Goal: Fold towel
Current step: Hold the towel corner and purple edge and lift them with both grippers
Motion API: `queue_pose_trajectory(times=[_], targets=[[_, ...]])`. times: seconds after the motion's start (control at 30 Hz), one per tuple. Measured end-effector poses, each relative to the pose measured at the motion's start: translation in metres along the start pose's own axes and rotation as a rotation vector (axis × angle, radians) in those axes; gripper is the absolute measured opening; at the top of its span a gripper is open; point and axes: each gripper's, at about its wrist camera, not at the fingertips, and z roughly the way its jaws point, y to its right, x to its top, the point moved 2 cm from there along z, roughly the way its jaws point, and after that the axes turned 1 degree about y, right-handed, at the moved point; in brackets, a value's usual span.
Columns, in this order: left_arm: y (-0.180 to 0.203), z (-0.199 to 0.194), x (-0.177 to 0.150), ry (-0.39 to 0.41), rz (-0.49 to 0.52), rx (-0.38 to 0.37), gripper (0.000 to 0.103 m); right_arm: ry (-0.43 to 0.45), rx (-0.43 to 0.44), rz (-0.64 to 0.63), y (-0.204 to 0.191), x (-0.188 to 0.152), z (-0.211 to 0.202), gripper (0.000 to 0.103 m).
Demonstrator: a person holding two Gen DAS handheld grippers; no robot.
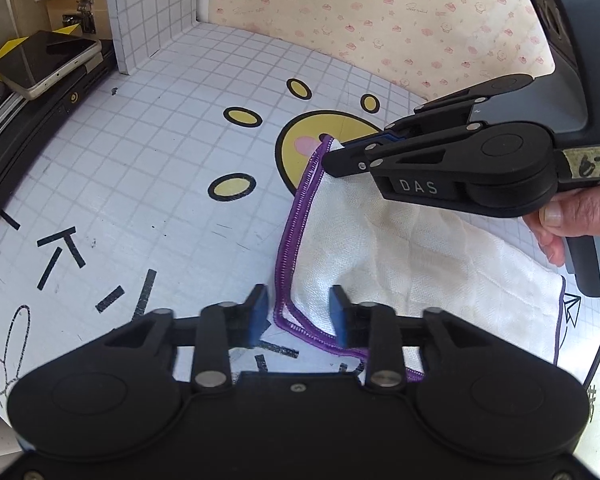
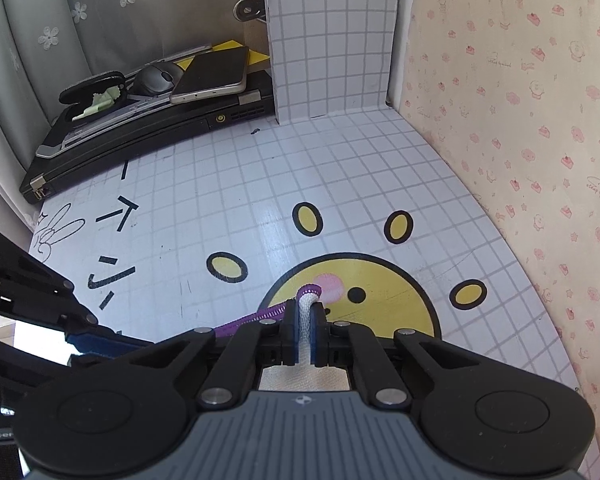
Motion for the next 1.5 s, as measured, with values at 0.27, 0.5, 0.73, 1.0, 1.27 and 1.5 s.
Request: queue_pose_trajectory(times=[0.27,0.5,0.73,1.0,1.27,1.5], targets=[[0.000,0.000,-0.002,0.032,0.041,-0.014,0.034,-0.002,0.003,0.013,0.002,-0.003,0.001,0.004],[-0.002,0.003,0.001,0.001,0.029,-0.014,0.008,-0.004,0.005,0.021,0.000,-0.004,0.003,0.004],[-0.012,0.004,0.002,-0.011,-0.093,-0.078,0.003,-0.004,0.007,0.026,-0.001,-0.006,0.005,0.004],[-0.015,0.001,0.004,0.004,-0.117,-0.111,0.003,0.008,0.001,0.060,0.004,-0.006,0.003,0.005],[-0.005,-0.004,0.001,0.022,0.011,-0.054,0.003,0.033,0.002,0.032,0.001,-0.005,-0.007,0.004],[-0.004,-0.006,-0.003,0.029,0.018,-0.039,0.003,0.048,-0.002,0.032,-0.001,-0.006,-0.014,0.004]])
